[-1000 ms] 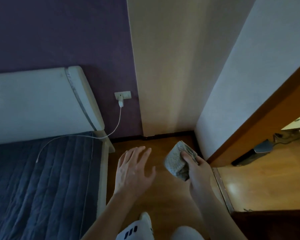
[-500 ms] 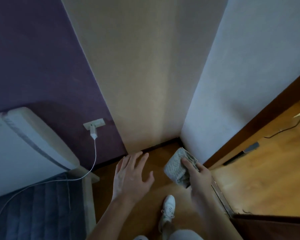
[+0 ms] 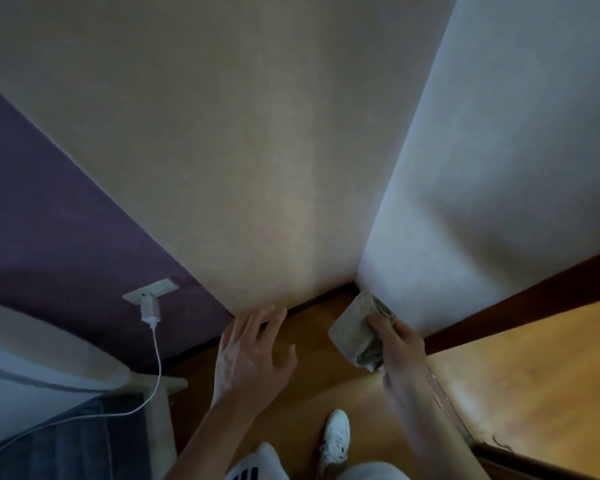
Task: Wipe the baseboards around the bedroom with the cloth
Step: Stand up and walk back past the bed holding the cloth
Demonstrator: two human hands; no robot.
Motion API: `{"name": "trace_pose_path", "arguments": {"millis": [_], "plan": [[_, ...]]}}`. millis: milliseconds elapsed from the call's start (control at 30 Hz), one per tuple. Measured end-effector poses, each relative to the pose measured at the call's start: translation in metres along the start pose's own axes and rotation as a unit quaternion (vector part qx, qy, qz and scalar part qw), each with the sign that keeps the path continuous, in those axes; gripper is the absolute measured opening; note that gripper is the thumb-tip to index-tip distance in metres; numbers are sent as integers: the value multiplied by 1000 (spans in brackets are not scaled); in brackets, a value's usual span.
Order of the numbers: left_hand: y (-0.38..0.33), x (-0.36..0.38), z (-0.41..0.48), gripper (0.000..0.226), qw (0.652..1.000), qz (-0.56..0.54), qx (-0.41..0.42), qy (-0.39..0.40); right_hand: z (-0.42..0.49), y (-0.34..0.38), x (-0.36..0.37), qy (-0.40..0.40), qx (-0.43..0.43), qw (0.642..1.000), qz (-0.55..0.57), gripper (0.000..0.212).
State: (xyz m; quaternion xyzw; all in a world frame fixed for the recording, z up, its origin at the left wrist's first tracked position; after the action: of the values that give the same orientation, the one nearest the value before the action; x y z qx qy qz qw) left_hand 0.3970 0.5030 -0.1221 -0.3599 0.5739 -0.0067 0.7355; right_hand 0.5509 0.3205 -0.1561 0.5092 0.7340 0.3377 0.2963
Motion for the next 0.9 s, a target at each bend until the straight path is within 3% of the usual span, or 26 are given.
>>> {"name": "trace_pose_path", "arguments": {"millis": [167, 367, 633, 900], "plan": [[25, 29, 30, 60, 999, -21, 22, 35, 27, -18, 20, -9, 4, 1000, 3, 17], [89, 118, 64, 60, 996, -26, 50, 73, 101, -81, 42, -14, -2, 1000, -1, 24], [191, 326, 100, 61, 987, -12, 81, 141, 279, -244, 54, -33, 23, 998, -49, 15], [305, 557, 122, 66, 968, -43, 81, 232, 459, -414, 57, -7, 16, 986, -167, 5]]}}
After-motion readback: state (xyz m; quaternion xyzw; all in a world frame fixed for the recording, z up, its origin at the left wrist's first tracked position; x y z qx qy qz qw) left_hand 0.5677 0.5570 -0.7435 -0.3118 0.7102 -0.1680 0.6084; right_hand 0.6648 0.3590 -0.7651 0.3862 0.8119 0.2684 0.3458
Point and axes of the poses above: each hand's wrist, its own z-axis towards the middle knuckle, its own x-axis out of the palm, y = z × x, the point moved 5 cm from there along z, towards the middle knuckle, and after that the axes turned 15 degrees about -z, right-handed, at the moved point
